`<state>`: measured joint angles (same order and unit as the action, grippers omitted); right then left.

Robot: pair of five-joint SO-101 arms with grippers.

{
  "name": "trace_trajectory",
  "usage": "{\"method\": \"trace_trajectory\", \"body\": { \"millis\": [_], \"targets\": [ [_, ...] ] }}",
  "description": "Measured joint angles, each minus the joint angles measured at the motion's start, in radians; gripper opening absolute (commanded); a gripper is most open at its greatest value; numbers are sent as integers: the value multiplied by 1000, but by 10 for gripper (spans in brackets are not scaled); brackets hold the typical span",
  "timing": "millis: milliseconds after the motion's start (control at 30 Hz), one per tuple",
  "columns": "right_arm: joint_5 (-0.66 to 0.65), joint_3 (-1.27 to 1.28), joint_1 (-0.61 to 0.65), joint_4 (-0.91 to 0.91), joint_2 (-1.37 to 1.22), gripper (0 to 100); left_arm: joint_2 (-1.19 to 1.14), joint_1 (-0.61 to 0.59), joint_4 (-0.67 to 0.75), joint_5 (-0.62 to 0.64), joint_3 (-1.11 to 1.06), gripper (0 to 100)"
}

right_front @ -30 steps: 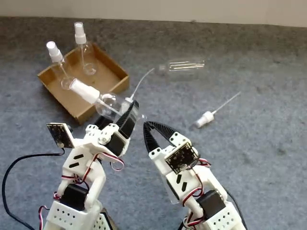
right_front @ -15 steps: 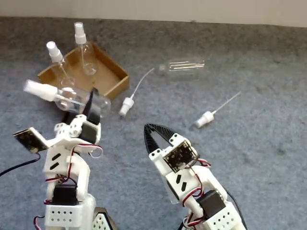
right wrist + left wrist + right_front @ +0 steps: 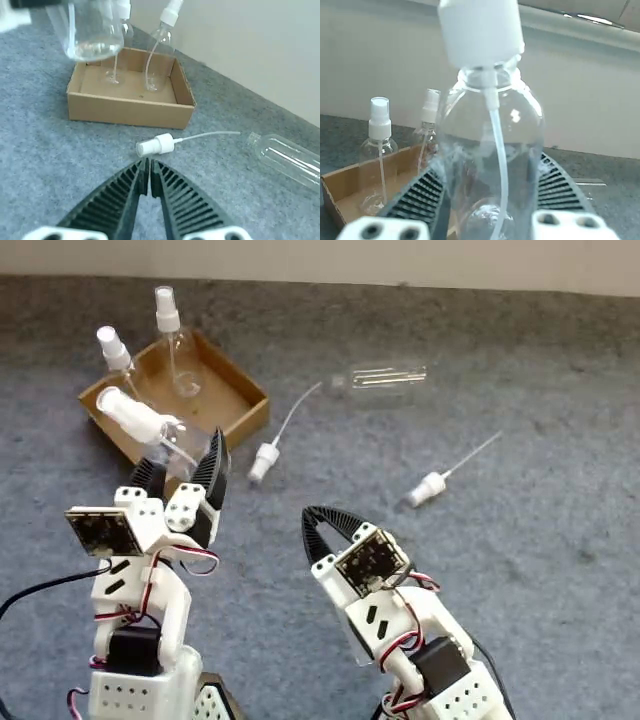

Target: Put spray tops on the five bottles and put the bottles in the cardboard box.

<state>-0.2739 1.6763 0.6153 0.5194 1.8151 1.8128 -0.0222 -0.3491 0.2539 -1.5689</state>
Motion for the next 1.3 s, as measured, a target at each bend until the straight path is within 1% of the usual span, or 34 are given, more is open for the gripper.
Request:
{"method": "trace_trajectory", "body": {
  "millis": [167,300,400,500,833,933,1133,1300],
  "targets": [
    [0,0,0,20,0,12,0,5,-66,-55,66,56],
    [0,0,0,20,0,12,-11,5,-68,-103,77,56],
    [0,0,0,20,0,12,-92,5,-68,-114,143,56],
    [0,0,0,20,0,12,-235,5,-68,-114,242,56],
    [0,0,0,20,0,12,-821,5,-58,-115,519,56],
    [0,0,0,20,0,12,-974,5,21,-115,559,56],
    [0,0,0,20,0,12,-1243,5,273,-115,575,56],
    [0,0,0,20,0,12,-1439,5,448,-115,605,56]
  ]
}}
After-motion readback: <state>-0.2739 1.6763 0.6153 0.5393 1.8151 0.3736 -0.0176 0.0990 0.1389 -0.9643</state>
